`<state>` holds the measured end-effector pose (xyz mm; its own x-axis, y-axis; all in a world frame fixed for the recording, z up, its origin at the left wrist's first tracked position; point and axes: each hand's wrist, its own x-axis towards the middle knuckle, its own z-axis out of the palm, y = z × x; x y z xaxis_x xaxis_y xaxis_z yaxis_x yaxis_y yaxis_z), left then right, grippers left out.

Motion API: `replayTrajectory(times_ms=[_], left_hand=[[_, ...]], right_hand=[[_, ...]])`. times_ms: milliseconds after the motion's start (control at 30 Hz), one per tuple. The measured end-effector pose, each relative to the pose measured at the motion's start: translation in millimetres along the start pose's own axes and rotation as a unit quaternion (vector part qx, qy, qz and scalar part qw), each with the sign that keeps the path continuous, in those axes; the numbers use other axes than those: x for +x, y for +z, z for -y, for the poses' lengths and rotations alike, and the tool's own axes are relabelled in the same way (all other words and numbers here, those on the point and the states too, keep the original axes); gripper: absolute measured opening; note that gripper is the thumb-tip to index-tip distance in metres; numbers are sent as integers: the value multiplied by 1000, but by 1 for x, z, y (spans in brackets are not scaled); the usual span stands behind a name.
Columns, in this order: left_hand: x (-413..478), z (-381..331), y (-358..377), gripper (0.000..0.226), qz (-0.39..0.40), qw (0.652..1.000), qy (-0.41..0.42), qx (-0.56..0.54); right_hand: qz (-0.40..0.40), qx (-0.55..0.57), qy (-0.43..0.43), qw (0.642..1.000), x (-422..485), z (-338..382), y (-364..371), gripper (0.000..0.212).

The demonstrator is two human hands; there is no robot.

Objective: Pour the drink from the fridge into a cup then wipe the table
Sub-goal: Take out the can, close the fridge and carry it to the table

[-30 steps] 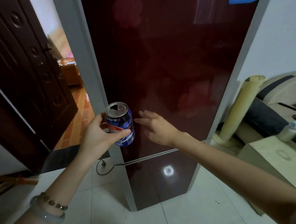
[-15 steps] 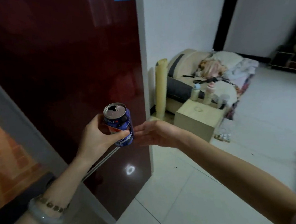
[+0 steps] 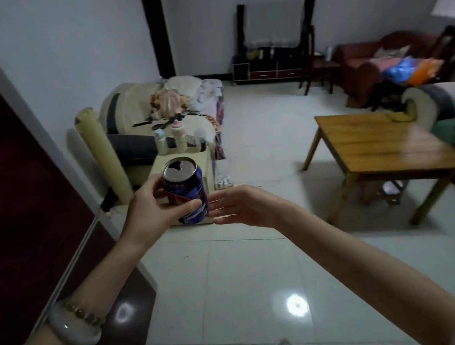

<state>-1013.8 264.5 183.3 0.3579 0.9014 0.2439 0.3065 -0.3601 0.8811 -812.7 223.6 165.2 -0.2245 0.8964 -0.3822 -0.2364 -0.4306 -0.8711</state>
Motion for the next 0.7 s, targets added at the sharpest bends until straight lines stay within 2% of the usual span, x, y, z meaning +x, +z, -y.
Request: replayTrajectory(times_ms=[167, 333, 533, 700], left_hand=[[21, -27, 74, 50, 81, 995, 42, -35], [39, -55, 156, 50, 142, 986, 69, -56], [46, -99, 257, 56, 206, 971, 94, -76], [43, -138, 347, 56, 230, 963, 109, -84]], right_hand=[[-94, 36, -32, 994, -61, -5, -58, 30], [-188, 95, -50, 976, -111, -13, -121, 37], [-260, 141, -81, 952, -181, -16, -197, 35], [-288, 163, -86, 940, -241, -18, -268, 33]])
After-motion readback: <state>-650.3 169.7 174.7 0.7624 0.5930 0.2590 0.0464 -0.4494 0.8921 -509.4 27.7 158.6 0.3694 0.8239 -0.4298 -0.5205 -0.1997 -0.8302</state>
